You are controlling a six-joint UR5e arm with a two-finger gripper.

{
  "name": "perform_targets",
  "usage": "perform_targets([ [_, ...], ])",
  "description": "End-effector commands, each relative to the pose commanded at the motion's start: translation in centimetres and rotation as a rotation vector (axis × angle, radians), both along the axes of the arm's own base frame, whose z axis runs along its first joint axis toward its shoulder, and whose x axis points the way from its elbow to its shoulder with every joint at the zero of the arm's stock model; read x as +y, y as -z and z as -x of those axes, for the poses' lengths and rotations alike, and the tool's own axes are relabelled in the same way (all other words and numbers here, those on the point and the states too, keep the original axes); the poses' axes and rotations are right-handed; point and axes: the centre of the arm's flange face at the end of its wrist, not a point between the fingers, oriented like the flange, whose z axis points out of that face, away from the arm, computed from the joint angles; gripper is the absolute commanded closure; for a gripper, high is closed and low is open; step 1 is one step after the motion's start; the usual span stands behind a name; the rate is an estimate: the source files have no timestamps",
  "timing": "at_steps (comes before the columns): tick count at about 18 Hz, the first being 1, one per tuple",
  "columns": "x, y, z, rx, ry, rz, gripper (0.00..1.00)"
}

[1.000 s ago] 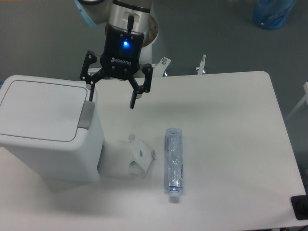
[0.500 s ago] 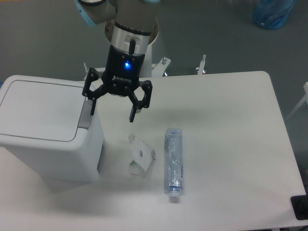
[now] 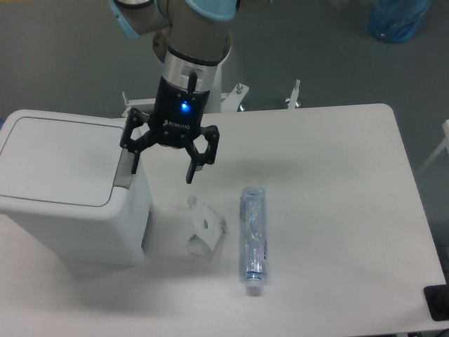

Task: Open the trash can
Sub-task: 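Lower the gripper finger against the grey lid tab and press it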

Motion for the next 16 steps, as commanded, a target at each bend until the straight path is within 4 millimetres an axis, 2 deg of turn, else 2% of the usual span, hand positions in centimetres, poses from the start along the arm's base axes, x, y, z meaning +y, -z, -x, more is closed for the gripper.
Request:
perform_targets([
  [16, -0.01, 0.56, -0.11, -0.007, 0.001, 0.008, 0.0],
])
